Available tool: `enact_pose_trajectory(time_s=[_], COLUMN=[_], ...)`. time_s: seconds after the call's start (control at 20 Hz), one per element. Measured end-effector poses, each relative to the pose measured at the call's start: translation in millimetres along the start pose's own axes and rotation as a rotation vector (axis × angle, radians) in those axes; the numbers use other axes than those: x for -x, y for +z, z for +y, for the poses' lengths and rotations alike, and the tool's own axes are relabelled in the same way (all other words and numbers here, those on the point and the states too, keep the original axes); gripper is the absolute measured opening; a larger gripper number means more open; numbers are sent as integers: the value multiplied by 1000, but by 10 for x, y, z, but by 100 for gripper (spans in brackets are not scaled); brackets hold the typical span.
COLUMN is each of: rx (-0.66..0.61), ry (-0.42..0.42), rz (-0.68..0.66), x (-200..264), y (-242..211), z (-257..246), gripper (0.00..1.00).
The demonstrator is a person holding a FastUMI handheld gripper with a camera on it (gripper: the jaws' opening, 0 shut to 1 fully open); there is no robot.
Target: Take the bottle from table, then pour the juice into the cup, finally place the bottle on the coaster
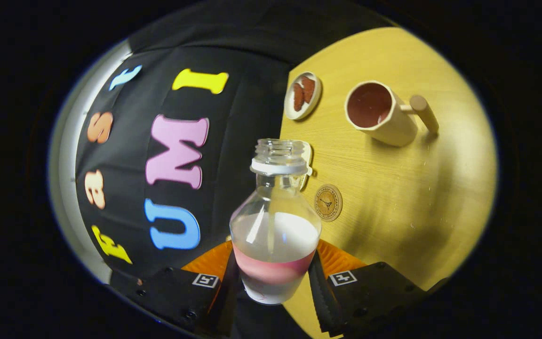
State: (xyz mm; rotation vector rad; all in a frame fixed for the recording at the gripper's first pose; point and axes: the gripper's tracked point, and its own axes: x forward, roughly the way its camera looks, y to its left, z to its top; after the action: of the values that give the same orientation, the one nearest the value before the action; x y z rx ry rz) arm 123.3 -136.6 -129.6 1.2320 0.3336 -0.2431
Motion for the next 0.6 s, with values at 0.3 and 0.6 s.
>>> enact_pose_trajectory(time_s=[0.3,0.6], rx=[604,1039], ry=[-39,-112], rz=[-109,-230], x=[149,-139], y=[14,124], z=[116,254], gripper=[70,70])
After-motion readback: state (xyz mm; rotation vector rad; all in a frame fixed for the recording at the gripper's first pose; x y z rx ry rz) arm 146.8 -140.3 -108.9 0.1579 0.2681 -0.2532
